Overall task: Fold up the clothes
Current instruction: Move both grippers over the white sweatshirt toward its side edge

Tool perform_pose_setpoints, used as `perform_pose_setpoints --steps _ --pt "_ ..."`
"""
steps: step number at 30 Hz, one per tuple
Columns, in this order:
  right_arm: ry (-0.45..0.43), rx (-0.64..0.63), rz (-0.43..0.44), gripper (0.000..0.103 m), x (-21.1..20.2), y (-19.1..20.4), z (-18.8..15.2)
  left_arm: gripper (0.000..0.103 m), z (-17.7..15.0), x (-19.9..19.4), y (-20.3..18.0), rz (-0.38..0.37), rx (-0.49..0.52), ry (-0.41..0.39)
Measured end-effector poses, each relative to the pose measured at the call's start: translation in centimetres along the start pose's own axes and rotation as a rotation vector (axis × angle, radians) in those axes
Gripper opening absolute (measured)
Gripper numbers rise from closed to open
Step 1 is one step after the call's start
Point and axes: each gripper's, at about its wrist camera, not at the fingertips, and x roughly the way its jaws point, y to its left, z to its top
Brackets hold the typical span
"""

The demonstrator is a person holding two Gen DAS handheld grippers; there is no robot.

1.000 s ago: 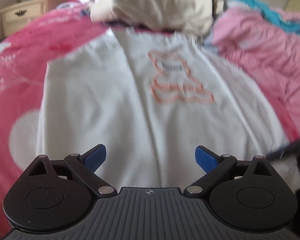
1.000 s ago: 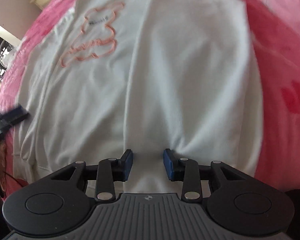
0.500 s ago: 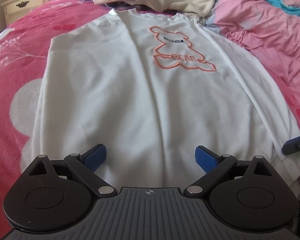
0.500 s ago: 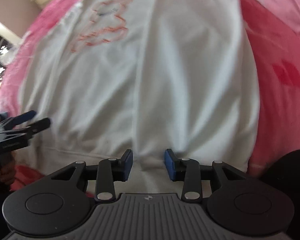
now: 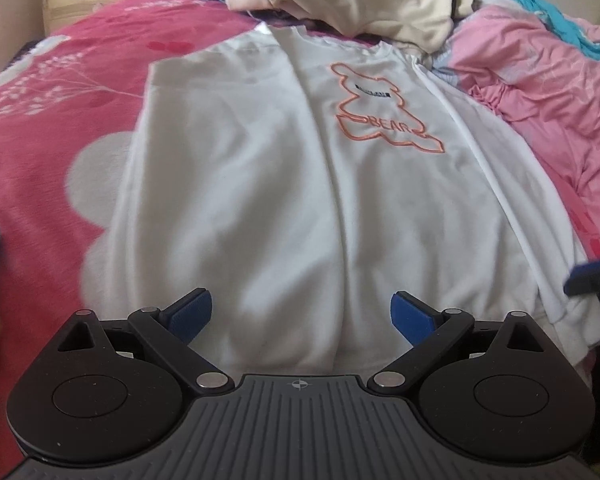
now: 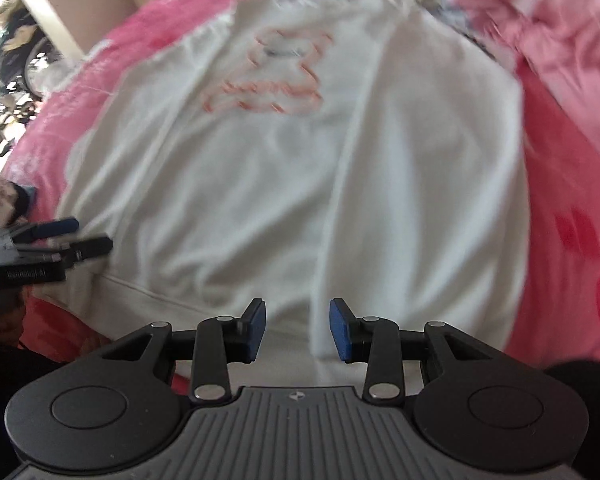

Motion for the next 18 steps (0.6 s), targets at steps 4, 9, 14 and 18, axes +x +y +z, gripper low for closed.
perform_pose_setpoints --steps 4,9,14,18 --pt "-0.031 -0.038 0.088 0.039 1.5 2.2 1.6 0.097 -1.1 -1.8 1.5 0.022 -0.051 -0.008" --pt "-0.029 -0.042 0.246 0.039 6.0 5.4 3.5 0.097 -1.7 -3.0 3.1 0.057 -0.11 -0.024" --pt "0.03 -0.093 0.247 0.04 10.4 7.3 3.0 0.097 -2.0 -3.4 4.3 0.081 -0.14 -0.035" --pt "0.01 -0.055 0.274 0.04 9.3 7.2 4.2 0.093 -1.9 -2.6 5.6 0.092 -0.188 -0.022"
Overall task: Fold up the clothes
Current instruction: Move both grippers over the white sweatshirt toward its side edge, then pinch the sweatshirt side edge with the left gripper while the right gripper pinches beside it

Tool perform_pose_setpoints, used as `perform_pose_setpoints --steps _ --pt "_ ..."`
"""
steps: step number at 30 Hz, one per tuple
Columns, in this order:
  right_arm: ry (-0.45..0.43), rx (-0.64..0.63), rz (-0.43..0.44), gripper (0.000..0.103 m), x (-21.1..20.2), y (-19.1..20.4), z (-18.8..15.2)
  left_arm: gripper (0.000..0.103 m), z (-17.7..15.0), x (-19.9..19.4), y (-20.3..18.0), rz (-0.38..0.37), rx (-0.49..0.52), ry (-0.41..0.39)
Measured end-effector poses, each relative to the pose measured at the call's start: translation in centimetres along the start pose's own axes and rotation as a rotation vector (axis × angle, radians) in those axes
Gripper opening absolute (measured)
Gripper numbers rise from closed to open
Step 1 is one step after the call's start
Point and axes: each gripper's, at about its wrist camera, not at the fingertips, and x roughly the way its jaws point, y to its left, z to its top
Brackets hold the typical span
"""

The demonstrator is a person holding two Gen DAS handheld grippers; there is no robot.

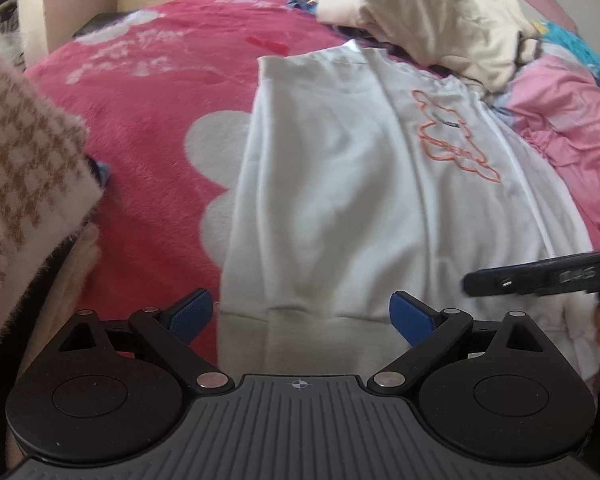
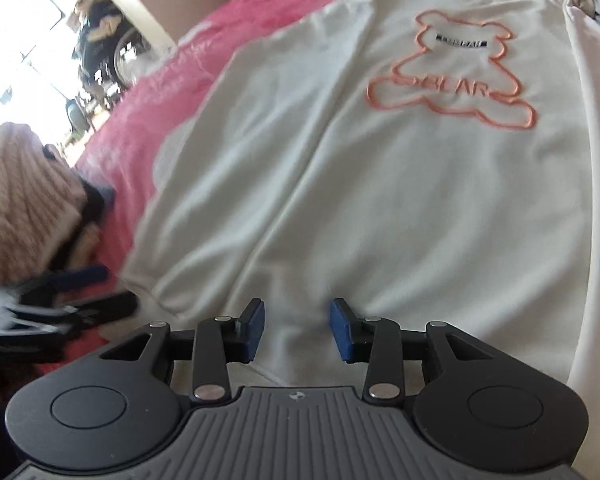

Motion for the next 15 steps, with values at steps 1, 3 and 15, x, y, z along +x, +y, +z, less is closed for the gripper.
perform_pose_setpoints --steps 1,3,15 --pt "-0.007 0.007 -0.008 0.04 -0.1 -0.1 0.2 0.091 0.1 0.4 0.4 -0.003 -0.027 0.012" --pt "-0.017 0.03 -0.013 0.04 -0.4 -0.5 0.4 0.081 0.3 1.0 1.0 -0.008 -0.074 0.033" --pt "-0.014 0.092 0.024 0.04 0.0 -0.4 1.2 0.049 -0.4 1.0 2.6 0.009 -0.145 0.011"
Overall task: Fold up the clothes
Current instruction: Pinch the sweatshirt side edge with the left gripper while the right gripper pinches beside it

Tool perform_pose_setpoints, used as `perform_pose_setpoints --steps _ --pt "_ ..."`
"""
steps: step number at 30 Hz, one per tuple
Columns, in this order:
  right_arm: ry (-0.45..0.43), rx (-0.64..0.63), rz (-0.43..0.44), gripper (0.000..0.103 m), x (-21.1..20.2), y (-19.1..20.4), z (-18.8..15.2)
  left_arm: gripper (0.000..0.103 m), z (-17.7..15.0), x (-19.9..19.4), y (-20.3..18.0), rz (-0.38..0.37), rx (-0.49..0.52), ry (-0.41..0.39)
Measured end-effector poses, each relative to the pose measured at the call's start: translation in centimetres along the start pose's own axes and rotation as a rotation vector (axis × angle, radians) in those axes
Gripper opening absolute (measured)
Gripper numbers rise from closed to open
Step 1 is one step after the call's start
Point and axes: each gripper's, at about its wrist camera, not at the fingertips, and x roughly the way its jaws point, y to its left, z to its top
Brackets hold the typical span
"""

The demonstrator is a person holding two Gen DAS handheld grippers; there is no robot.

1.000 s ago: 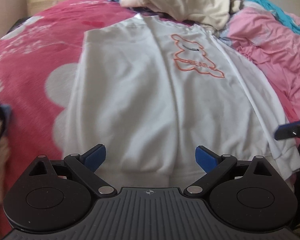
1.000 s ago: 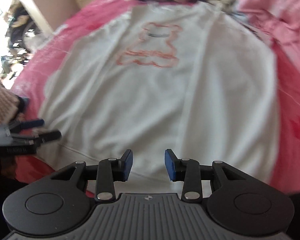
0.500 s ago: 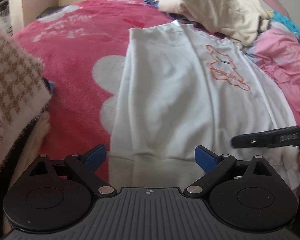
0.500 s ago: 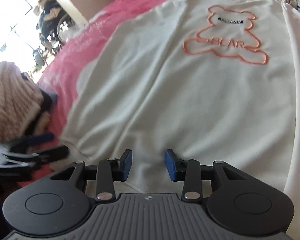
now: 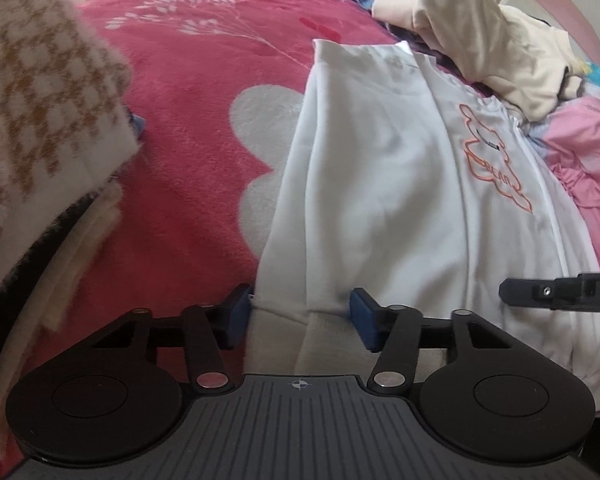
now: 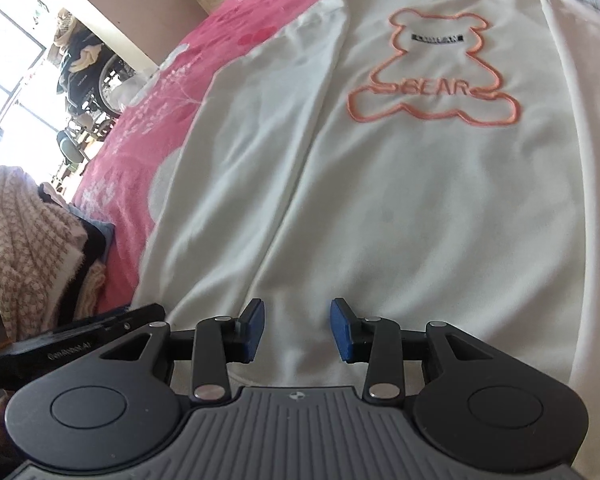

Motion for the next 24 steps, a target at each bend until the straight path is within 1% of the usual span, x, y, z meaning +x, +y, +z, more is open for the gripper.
perform_pose_setpoints --steps 5,8,11,12,15,19,24 --pt "-0.025 -0.025 0.038 0.04 0.0 1.5 1.7 0.037 -0.3 -0.3 0.1 -0.006 0.015 -0.024" --pt "-0.024 -0.045 0.081 0.04 0.8 2.9 2.9 0.033 -0.4 -0.5 0.0 -0.01 0.035 -0.04" --pt "-0.005 -0.071 0.129 0.04 2.1 4.5 3.7 0.027 -0.4 -0.6 -0.3 -0.015 0.053 -0.054" --pt "0.006 -0.078 0.136 0.04 2.7 5.0 3.9 0.023 -0.4 -0.7 -0.3 -0.02 0.058 -0.06" --pt "0.042 -0.078 0.157 0.041 4.4 6.1 4.4 0.018 -0.6 -1.2 -0.5 -0.031 0.083 -0.086" --pt "0.081 -0.067 0.174 0.043 6.0 7.4 5.0 0.016 -1.0 -1.9 -1.5 -0.054 0.155 -0.12" --pt "0.113 -0.128 0.181 0.047 7.0 9.3 5.0 0.016 -1.2 -2.4 -2.7 -0.08 0.237 -0.15"
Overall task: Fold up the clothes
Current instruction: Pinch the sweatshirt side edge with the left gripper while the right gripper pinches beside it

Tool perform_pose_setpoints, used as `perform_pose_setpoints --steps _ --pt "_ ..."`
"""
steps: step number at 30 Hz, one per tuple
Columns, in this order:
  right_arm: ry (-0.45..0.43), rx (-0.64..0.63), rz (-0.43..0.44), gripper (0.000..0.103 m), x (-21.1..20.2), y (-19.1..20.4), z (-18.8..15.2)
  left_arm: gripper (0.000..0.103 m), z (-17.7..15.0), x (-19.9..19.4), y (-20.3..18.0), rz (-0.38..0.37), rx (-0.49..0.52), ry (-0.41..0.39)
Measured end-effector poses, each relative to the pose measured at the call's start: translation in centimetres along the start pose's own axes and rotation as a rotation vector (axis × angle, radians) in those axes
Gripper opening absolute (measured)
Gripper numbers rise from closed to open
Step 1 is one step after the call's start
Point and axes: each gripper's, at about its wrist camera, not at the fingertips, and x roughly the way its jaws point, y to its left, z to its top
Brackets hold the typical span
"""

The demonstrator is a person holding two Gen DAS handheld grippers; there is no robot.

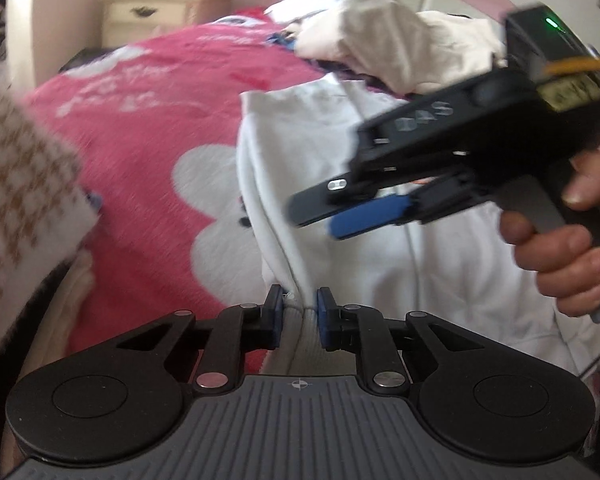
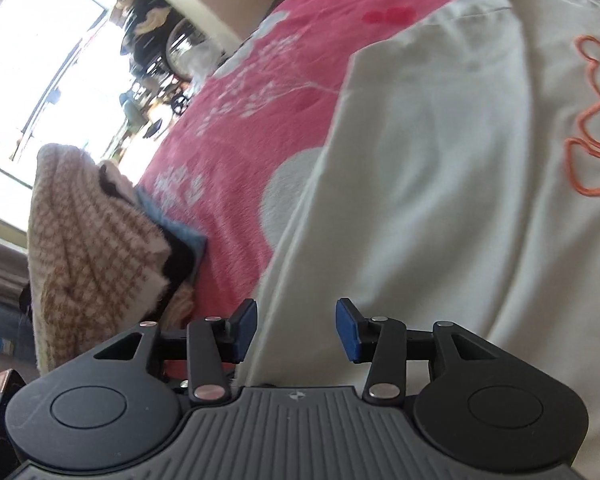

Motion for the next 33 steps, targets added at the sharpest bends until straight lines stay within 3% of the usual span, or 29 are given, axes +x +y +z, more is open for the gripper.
perform_pose_setpoints --steps 7,9,11,13,16,19,24,25,28,30,33 --pt "0.078 -0.089 -0.061 0.047 2.3 1.6 1.2 0.016 0.1 0.2 -0.2 -0.022 0.007 -0.004" --pt "0.096 -0.116 -0.078 0.037 3.0 1.9 1.5 0.016 0.0 0.2 -0.1 -0.023 0.004 -0.004" --pt "0.102 -0.132 -0.092 0.019 3.6 1.9 1.4 0.016 0.0 0.3 0.0 -0.022 0.002 -0.003" --pt "0.1 -0.14 -0.103 0.011 3.9 1.8 1.3 0.016 0.1 0.5 0.2 -0.023 -0.006 0.003" --pt "0.09 -0.129 -0.098 0.009 3.8 1.3 1.1 0.018 0.3 0.9 0.6 -0.028 -0.023 0.021" --pt "0.085 -0.098 -0.087 0.008 3.8 0.7 1.0 0.026 0.6 1.3 1.0 -0.035 -0.04 0.038" --pt "0.087 -0.092 -0.08 0.008 3.8 0.8 1.1 0.052 1.3 2.3 1.4 -0.037 -0.084 0.056" --pt "0.086 -0.093 -0.078 0.008 3.8 0.9 1.1 0.053 1.3 2.7 1.4 -0.043 -0.09 0.06" --pt "0.083 -0.095 -0.068 0.008 3.6 0.9 1.2 0.046 1.4 3.9 1.5 -0.039 -0.105 0.074" --pt "0.08 -0.097 -0.057 0.009 3.3 0.8 1.3 0.024 1.4 4.5 1.5 -0.022 -0.115 0.085" --pt "0.058 -0.088 -0.035 0.018 2.5 0.4 2.2 0.016 1.4 4.4 1.6 -0.01 -0.131 0.081"
